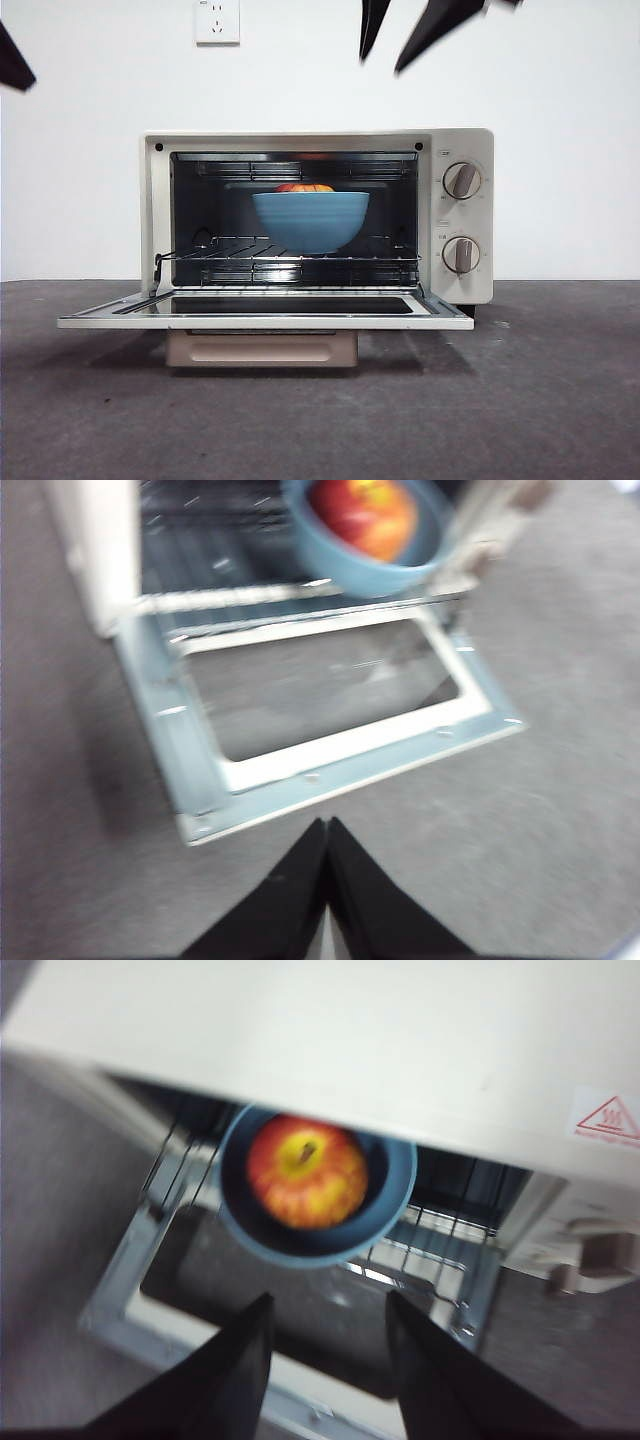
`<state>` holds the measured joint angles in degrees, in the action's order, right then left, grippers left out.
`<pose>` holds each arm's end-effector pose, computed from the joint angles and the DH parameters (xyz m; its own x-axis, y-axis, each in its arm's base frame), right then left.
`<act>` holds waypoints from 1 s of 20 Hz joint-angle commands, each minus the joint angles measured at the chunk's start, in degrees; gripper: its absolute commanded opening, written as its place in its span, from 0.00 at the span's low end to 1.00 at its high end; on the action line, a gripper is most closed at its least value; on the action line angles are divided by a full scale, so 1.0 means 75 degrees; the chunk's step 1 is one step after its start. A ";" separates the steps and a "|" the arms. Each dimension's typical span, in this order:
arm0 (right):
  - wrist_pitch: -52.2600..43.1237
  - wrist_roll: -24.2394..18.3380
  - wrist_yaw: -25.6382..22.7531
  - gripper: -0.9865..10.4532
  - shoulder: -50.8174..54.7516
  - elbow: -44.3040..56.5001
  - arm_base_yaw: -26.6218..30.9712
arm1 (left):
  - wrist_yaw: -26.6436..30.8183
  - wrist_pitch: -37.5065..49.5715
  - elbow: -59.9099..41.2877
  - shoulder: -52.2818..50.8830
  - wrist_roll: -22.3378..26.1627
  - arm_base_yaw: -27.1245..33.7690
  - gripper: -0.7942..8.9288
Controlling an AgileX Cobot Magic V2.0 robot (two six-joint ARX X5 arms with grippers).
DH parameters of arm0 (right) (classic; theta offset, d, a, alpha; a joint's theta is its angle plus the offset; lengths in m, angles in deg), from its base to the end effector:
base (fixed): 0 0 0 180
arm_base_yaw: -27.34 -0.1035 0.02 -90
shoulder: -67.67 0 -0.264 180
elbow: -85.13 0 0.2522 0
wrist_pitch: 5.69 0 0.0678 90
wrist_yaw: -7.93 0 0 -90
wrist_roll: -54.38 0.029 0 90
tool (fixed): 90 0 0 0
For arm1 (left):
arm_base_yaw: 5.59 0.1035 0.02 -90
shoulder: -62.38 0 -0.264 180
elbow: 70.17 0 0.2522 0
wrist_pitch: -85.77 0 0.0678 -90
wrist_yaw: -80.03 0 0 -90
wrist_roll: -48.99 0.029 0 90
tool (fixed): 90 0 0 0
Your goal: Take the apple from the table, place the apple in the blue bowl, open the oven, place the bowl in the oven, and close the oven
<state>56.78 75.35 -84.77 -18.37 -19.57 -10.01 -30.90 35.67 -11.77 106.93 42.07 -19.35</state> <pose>0.2477 0.1873 0.3806 0.6016 0.3999 -0.6915 -0.3437 0.9110 0.2278 0.1464 -0.0465 0.2930 0.6466 -0.5261 -0.5523 0.4291 0.8495 -0.3069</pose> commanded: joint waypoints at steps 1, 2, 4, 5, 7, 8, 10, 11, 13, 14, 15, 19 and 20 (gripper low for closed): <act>0.0513 -0.0965 -0.0443 0.24 0.0370 -0.0157 -0.0443 | -0.0012 0.0475 -0.0146 0.0440 -0.0047 0.0271 0.09; 0.0717 -0.1075 -0.0691 0.24 0.0612 -0.0105 -0.0656 | -0.0020 0.0705 -0.0280 0.0632 -0.0099 0.0420 0.09; 0.0921 -0.1139 -0.0909 0.24 0.1110 0.0102 -0.1055 | -0.0093 0.1177 -0.0562 0.1087 -0.0122 0.0664 0.09; 0.0950 -0.1151 -0.0909 0.24 0.1364 0.0262 -0.1244 | -0.0233 0.1457 -0.0691 0.1376 -0.0181 0.0790 0.09; 0.0927 -0.1154 -0.0944 0.24 0.1906 0.0752 -0.1539 | -0.0603 0.2087 -0.0935 0.1990 -0.0370 0.1040 0.09; 0.0924 -0.1154 -0.1084 0.24 0.2189 0.1052 -0.1658 | -0.0697 0.2346 -0.0988 0.2328 -0.0411 0.1139 0.09; 0.0909 -0.1151 -0.1271 0.24 0.2798 0.1725 -0.1868 | -0.0787 0.2847 -0.0991 0.3005 -0.0408 0.1207 0.09; 0.0906 -0.1137 -0.1268 0.24 0.3174 0.2130 -0.1961 | -0.0787 0.3118 -0.0991 0.3351 -0.0417 0.1221 0.09; 0.0898 -0.0976 -0.1271 0.24 0.3742 0.2707 -0.2078 | -0.0787 0.3637 -0.0991 0.3998 -0.0589 0.1256 0.09; 0.0889 -0.0851 -0.1274 0.24 0.4025 0.2967 -0.2116 | -0.0787 0.3879 -0.0991 0.4296 -0.0635 0.1256 0.09; 0.0880 -0.0731 -0.1274 0.24 0.4331 0.3238 -0.2148 | -0.0784 0.4202 -0.0991 0.4654 -0.0702 0.1256 0.09; 0.0889 -0.0326 -0.1279 0.24 0.5339 0.3876 -0.2157 | -0.0784 0.5036 -0.0991 0.5671 -0.0833 0.1253 0.09; 0.0892 -0.0242 -0.1279 0.24 0.5517 0.3943 -0.2154 | -0.0784 0.5141 -0.0991 0.5834 -0.0845 0.1239 0.09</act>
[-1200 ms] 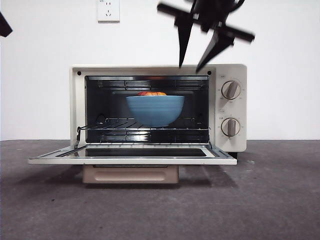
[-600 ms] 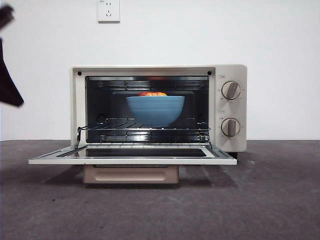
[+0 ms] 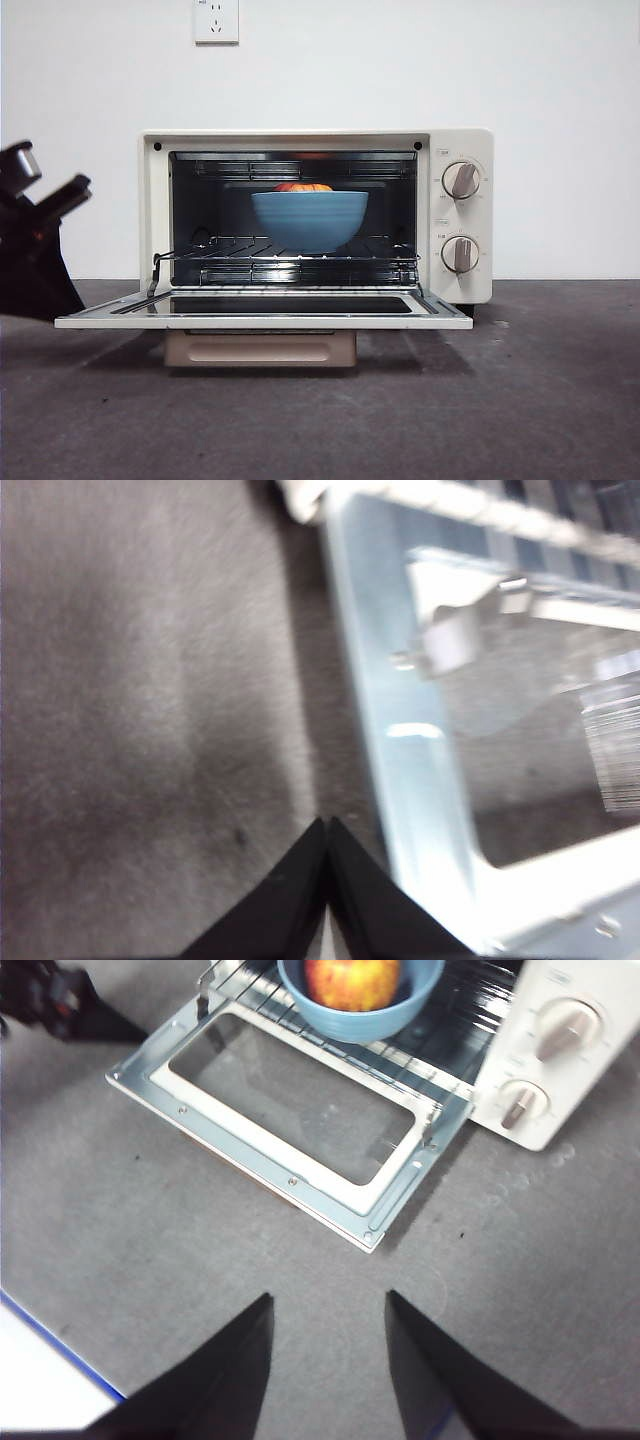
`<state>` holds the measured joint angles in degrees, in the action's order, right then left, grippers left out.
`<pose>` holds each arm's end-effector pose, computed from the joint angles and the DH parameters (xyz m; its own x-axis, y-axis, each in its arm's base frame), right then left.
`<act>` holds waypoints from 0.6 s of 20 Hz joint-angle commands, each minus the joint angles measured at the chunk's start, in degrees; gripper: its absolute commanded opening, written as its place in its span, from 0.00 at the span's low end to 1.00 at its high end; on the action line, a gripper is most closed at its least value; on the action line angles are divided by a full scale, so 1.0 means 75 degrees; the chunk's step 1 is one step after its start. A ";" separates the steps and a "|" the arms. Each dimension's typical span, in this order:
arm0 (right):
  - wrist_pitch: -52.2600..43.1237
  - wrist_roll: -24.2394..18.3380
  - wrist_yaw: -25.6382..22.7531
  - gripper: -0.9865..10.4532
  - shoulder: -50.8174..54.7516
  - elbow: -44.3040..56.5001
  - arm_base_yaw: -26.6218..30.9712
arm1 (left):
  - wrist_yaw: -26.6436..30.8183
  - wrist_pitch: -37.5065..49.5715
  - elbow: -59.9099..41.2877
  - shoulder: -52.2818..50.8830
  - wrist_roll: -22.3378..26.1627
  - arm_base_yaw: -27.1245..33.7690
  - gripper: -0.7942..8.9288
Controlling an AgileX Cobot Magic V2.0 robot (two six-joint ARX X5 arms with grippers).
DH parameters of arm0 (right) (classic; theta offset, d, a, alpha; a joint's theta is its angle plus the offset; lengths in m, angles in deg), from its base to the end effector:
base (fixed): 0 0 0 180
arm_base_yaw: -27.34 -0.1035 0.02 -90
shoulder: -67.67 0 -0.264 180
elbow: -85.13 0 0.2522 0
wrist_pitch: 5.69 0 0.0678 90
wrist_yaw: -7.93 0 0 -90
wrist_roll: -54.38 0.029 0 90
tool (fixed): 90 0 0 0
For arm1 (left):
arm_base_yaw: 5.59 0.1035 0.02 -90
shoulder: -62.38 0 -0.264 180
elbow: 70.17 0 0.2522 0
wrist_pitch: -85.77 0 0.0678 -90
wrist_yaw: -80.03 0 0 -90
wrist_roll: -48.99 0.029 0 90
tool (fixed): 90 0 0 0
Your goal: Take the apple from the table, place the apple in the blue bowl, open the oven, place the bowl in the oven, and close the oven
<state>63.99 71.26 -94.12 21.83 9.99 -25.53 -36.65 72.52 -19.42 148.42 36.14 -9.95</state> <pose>0.0829 0.0994 0.3540 0.6161 0.4679 -0.6336 -0.5407 0.8362 0.0918 0.2679 -0.0335 0.1509 0.5558 -0.4927 -0.6696 0.1890 0.8593 -0.4753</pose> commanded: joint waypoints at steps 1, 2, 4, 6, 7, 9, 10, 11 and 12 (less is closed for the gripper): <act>-0.0067 0.0388 -0.0041 0.24 0.0373 0.0067 -0.0085 | -0.0020 0.0350 0.0029 0.0478 -0.0119 -0.0020 0.09; -0.0047 0.0458 -0.0137 0.24 0.0527 0.0073 -0.0085 | -0.0023 0.0434 0.0029 0.0609 -0.0163 -0.0020 0.09; -0.0006 0.0478 -0.0434 0.24 0.0799 0.0073 -0.0085 | -0.0318 0.0542 0.0029 0.0793 -0.0227 -0.0020 0.09; 0.0067 0.0498 -0.0650 0.24 0.0979 0.0073 -0.0085 | -0.0682 0.0621 0.0029 0.0833 -0.0239 -0.0020 0.09; 0.0114 0.0501 -0.0737 0.24 0.1043 0.0073 -0.0085 | -0.0898 0.0670 0.0029 0.0833 -0.0256 -0.0020 0.09; 0.0242 0.0539 -0.1000 0.24 0.1134 0.0073 -0.0085 | -0.1390 0.0752 0.0032 0.0833 -0.0414 -0.0020 0.09; 0.0297 0.0557 -0.1040 0.24 0.1154 0.0073 -0.0085 | -0.1591 0.0845 0.0032 0.0833 -0.0463 -0.0015 0.09; 0.0338 0.0595 -0.1040 0.24 0.1154 0.0073 -0.0085 | -0.1818 0.0973 0.0032 0.0833 -0.0606 0.0003 0.09; 0.0388 0.0667 -0.1040 0.24 0.1154 0.0073 -0.0085 | -0.2107 0.1207 0.0032 0.0833 -0.0816 0.0035 0.09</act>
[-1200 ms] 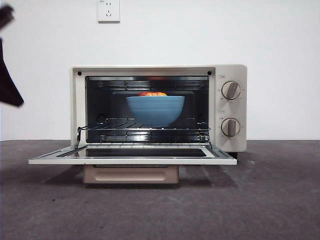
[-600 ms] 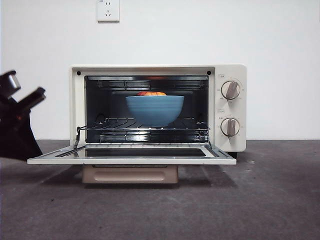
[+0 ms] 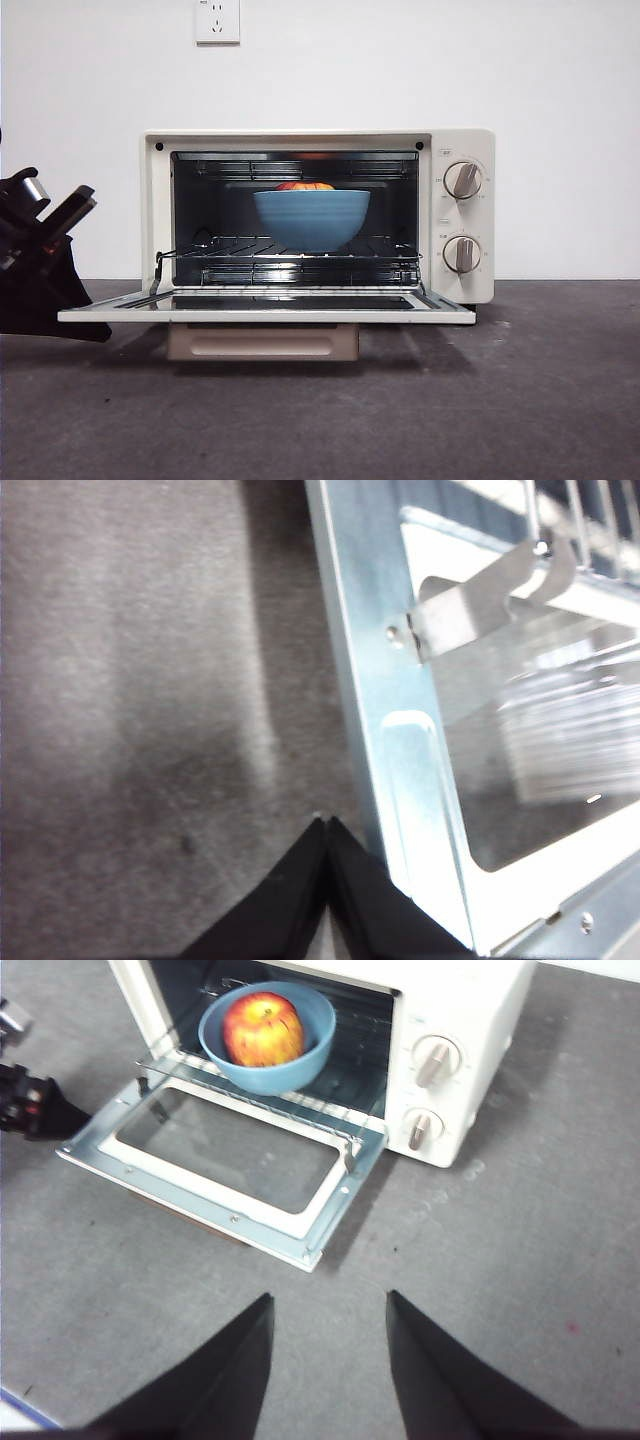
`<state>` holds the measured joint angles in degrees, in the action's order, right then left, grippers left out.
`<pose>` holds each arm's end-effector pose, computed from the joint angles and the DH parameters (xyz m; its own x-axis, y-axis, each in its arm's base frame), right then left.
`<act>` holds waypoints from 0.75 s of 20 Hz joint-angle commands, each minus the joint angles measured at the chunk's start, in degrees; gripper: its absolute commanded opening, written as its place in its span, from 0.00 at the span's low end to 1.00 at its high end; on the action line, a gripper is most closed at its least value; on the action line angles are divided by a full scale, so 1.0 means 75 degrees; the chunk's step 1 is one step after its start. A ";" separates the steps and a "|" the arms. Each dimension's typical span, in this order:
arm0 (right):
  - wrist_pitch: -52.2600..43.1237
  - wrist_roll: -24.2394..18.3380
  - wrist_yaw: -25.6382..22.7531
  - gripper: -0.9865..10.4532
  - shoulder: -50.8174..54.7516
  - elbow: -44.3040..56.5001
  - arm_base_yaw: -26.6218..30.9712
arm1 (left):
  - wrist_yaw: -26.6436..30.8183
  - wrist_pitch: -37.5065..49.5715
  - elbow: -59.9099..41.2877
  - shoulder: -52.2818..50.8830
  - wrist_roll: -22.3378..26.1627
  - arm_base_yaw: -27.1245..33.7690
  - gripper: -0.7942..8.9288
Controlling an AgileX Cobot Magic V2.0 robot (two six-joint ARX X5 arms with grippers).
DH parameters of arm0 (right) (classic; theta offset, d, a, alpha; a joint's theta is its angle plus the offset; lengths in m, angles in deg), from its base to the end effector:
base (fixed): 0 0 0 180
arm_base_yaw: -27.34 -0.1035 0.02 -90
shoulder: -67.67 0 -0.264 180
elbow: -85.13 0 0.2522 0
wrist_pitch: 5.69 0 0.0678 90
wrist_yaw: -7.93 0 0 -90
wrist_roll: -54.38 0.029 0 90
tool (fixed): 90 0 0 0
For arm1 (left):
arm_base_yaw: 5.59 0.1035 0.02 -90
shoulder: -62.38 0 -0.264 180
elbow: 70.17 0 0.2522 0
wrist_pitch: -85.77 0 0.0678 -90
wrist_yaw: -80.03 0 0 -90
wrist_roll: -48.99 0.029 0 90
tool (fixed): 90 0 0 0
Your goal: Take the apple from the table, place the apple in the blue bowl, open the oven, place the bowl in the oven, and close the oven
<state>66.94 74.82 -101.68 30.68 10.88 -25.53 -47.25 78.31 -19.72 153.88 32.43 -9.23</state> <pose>0.0605 0.0638 0.3600 0.7312 0.4098 -0.5453 -0.4269 0.8984 0.1027 0.2756 -0.0351 0.1337 0.4876 -0.6380 -0.5960 0.2192 0.7503 -0.6237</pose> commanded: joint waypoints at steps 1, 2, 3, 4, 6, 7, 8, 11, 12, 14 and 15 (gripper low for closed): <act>0.0020 0.0207 -0.0032 0.24 -0.0029 -0.0047 -0.0085 | -0.0915 0.0717 0.0073 0.0102 -0.0589 -0.0041 0.09; 0.0041 0.0221 -0.0047 0.24 -0.0029 -0.0047 -0.0085 | -0.1180 0.1032 0.0073 0.0102 -0.0901 -0.0003 0.09; 0.0050 0.0224 -0.0044 0.24 -0.0029 -0.0047 -0.0085 | -0.1387 0.1373 0.0073 0.0102 -0.1189 0.0047 0.09; 0.0052 0.0251 -0.0044 0.24 -0.0029 -0.0047 -0.0085 | -0.1515 0.1731 0.0073 0.0102 -0.1489 0.0090 0.09; 0.0050 0.0289 -0.0044 0.24 -0.0029 -0.0047 -0.0085 | -0.1617 0.2404 0.0079 0.0102 -0.1979 0.0152 0.09; 0.0050 0.0309 -0.0044 0.24 -0.0029 -0.0047 -0.0085 | -0.1617 0.2710 0.0085 0.0102 -0.2174 0.0189 0.09; 0.0052 0.0344 -0.0041 0.24 -0.0029 -0.0047 -0.0085 | -0.1606 0.3022 0.0087 0.0102 -0.2349 0.0195 0.09; 0.0052 0.0399 -0.0035 0.24 -0.0029 -0.0047 -0.0085 | -0.1265 0.3850 0.0178 0.0102 -0.2675 0.0195 0.09; 0.0052 0.0428 -0.0015 0.24 -0.0029 -0.0047 -0.0085 | -0.1037 0.4019 0.0233 0.0102 -0.2754 0.0195 0.09; 0.0052 0.0478 0.0000 0.24 -0.0029 -0.0047 -0.0085 | -0.0627 0.4252 0.0385 0.0102 -0.2771 0.0195 0.09; 0.0052 0.0481 0.0003 0.24 -0.0029 -0.0047 -0.0085 | -0.0595 0.4342 0.0472 0.0102 -0.2771 0.0198 0.09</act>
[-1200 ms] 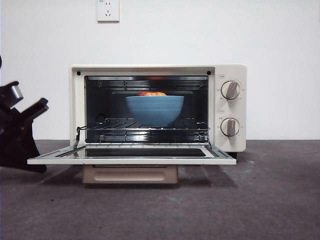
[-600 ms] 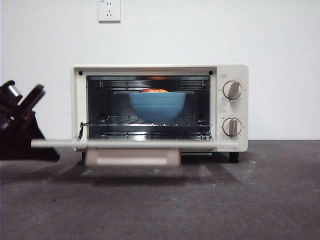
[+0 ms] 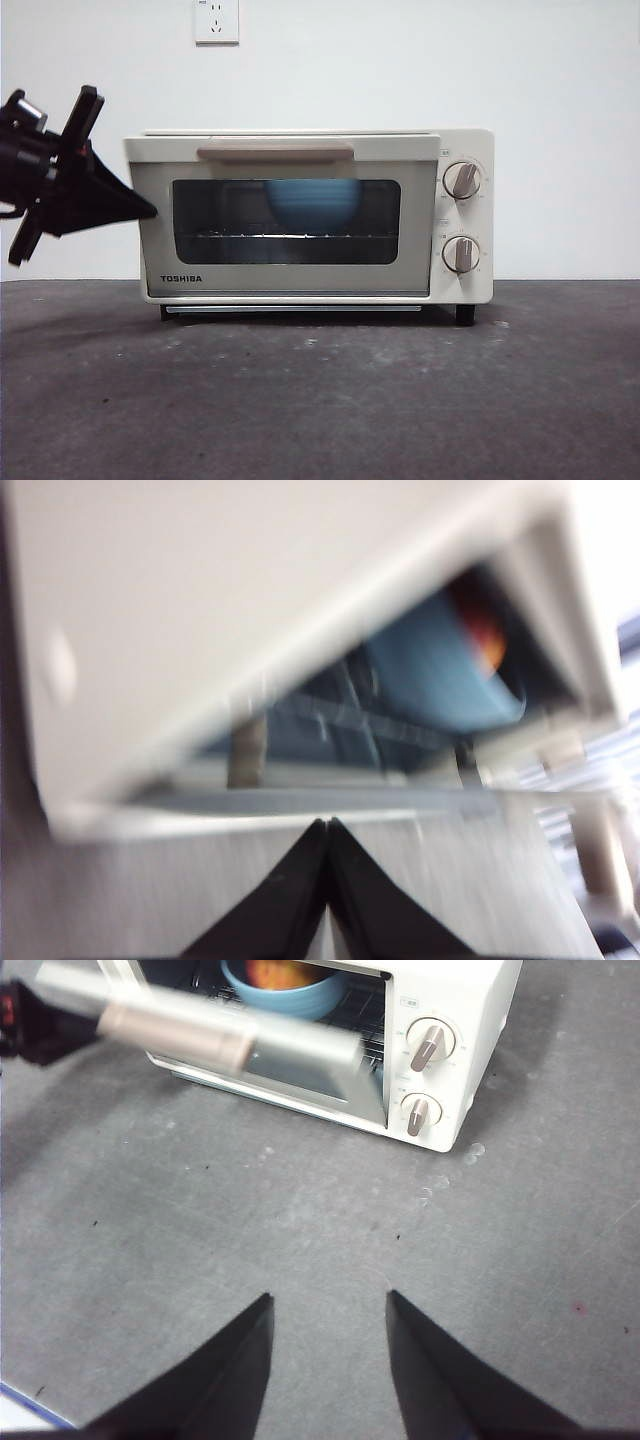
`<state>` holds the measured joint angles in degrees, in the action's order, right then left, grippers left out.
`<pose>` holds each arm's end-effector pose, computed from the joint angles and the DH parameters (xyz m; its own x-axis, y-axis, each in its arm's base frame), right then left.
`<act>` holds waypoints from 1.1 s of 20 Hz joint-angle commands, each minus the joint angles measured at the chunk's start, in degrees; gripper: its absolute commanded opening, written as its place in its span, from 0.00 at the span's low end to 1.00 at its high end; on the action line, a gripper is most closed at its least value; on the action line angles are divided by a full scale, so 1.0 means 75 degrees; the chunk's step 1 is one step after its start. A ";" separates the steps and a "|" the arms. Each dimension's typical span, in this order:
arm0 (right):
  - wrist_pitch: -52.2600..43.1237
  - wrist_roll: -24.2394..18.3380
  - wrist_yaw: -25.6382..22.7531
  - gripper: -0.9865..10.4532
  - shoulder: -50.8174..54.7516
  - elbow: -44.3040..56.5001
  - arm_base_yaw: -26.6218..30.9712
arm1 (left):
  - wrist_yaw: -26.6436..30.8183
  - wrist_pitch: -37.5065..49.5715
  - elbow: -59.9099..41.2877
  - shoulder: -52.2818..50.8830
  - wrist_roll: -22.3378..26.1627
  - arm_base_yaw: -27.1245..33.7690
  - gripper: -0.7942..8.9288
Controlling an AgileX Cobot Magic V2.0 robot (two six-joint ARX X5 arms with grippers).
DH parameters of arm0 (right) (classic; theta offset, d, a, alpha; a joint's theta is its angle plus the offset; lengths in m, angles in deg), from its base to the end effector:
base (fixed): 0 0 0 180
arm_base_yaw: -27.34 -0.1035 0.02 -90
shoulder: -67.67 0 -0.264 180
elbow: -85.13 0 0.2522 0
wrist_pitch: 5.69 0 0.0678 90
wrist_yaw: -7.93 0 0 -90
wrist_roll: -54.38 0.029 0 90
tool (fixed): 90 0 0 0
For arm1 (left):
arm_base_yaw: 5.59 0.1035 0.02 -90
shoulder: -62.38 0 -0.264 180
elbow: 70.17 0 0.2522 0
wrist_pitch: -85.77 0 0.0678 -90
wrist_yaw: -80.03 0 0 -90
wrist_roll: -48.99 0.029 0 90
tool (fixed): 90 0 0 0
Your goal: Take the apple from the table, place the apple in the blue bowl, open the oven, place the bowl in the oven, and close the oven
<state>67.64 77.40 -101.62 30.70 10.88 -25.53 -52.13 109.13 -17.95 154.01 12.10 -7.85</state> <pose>0.0600 0.0632 0.3590 0.7267 0.4054 -0.5546 -0.4023 0.9055 0.1349 0.3072 -0.0316 0.1826 0.6854 -0.6988 -0.2049 0.3730 0.5786 -0.7253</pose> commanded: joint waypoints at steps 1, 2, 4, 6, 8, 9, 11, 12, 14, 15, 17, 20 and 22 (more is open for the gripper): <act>-0.0038 0.0140 -0.0009 0.24 -0.0032 -0.0047 -0.0085 | 0.0055 0.0245 0.0329 0.0085 -0.0067 0.0015 0.09; -0.0038 0.0137 -0.0009 0.24 -0.0032 -0.0047 -0.0085 | 0.0044 0.0242 0.0388 0.0085 -0.0143 0.0015 0.09; -0.0038 0.0134 -0.0009 0.24 -0.0032 -0.0047 -0.0085 | 0.0009 0.0221 0.0411 0.0067 -0.0236 0.0012 0.09; -0.0041 0.0131 -0.0012 0.24 -0.0032 -0.0047 -0.0085 | -0.0152 0.0166 0.0411 0.0041 -0.0233 -0.0009 0.09; -0.0047 0.0125 -0.0012 0.24 -0.0035 -0.0047 -0.0085 | -0.0303 0.0087 0.0411 -0.0023 -0.0233 -0.0026 0.09; -0.0052 0.0125 -0.0009 0.24 -0.0035 -0.0044 -0.0085 | -0.0315 -0.0026 0.0411 -0.0082 -0.0221 -0.0052 0.09; -0.0064 0.0122 -0.0017 0.24 -0.0038 -0.0041 -0.0085 | -0.0312 -0.0408 0.0411 -0.0300 -0.0108 -0.0067 0.09; -0.0073 0.0119 -0.0032 0.24 -0.0038 -0.0041 -0.0085 | -0.0291 -0.0603 0.0411 -0.0417 0.0006 -0.0067 0.09; -0.0128 0.0076 -0.0093 0.24 -0.0035 -0.0026 -0.0085 | -0.0169 -0.1145 0.0411 -0.0775 0.0376 -0.0128 0.09; -0.0163 0.0061 -0.0169 0.24 -0.0035 -0.0017 -0.0085 | -0.0052 -0.1431 0.0411 -0.0968 0.0560 -0.0169 0.09; -0.0338 0.0020 -0.0286 0.24 -0.0032 0.0044 -0.0085 | 0.0326 -0.2127 0.0411 -0.1457 0.1064 -0.0262 0.09; -0.0831 -0.0029 -0.0280 0.24 -0.0032 0.0297 -0.0087 | 0.0828 -0.3156 0.0411 -0.2253 0.1714 -0.0458 0.09; -0.1259 -0.0154 -0.0236 0.24 -0.0017 0.0568 -0.0085 | 0.1151 -0.3777 0.0411 -0.2745 0.2098 -0.0627 0.09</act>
<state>59.11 77.01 -103.28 30.90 15.12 -25.53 -43.86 81.53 -15.48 133.84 23.05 -12.26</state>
